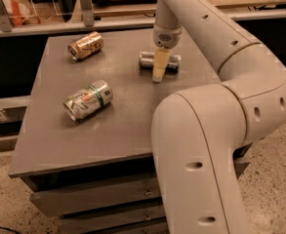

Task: Place redbull can upright

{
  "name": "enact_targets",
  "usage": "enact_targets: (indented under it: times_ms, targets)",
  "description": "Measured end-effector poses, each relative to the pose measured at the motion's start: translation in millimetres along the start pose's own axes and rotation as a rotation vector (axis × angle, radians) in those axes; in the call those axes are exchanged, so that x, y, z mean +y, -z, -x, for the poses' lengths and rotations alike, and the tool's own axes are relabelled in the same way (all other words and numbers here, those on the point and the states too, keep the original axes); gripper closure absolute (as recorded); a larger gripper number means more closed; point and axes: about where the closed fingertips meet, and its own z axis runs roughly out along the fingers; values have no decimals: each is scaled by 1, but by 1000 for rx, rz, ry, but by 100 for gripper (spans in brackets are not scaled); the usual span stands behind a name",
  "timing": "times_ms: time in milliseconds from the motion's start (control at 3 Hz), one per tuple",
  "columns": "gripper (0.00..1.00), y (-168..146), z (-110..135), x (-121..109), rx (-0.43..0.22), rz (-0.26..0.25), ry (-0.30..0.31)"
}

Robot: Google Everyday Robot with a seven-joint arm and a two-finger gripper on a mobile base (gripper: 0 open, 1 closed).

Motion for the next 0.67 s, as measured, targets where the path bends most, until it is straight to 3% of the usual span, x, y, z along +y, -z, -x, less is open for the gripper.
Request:
enact_targets:
  times_ms: [667]
  targets:
    - [87, 14, 1, -1, 0, 0, 0]
